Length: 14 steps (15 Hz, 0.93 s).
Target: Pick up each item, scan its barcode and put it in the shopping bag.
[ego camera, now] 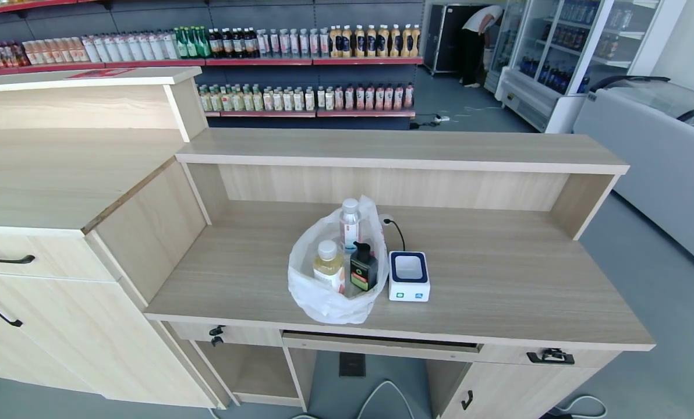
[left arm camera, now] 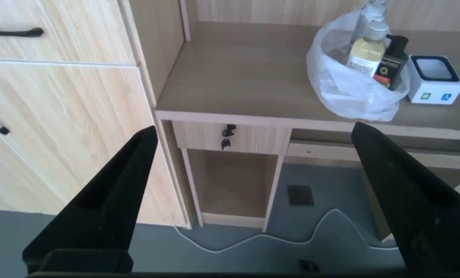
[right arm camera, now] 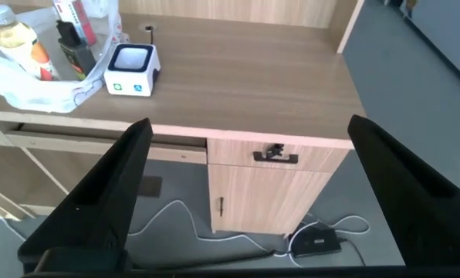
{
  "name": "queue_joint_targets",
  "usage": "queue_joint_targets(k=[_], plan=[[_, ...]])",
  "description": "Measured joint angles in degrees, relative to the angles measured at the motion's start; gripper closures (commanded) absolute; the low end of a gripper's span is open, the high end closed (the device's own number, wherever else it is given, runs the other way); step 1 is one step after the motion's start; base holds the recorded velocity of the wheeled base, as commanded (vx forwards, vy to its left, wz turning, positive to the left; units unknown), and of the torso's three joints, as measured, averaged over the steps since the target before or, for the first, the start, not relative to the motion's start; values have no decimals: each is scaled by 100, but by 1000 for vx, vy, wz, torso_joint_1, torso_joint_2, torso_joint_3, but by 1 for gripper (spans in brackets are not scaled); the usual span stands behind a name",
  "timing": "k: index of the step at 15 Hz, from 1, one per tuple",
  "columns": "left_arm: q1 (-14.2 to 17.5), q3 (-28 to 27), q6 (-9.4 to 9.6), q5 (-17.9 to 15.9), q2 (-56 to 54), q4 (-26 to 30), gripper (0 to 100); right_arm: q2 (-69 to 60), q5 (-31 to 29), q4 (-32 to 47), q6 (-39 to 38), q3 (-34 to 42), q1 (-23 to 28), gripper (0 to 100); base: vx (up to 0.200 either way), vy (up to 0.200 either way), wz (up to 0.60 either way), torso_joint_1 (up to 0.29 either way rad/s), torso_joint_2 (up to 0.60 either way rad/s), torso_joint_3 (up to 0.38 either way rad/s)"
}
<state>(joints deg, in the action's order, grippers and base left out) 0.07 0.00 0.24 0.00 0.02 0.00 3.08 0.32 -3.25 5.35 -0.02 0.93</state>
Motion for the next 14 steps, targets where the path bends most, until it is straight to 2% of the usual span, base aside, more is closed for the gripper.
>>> queue_joint_targets(k=[2,14], plan=[[0,0,2,0,0,0,0,-185,0,241,-67,2,-90,0,0,0,0,0,0,0],[0,0,2,0,0,0,0,-319,1,268,-137,0,-113,0,0,0,0,0,0,0]])
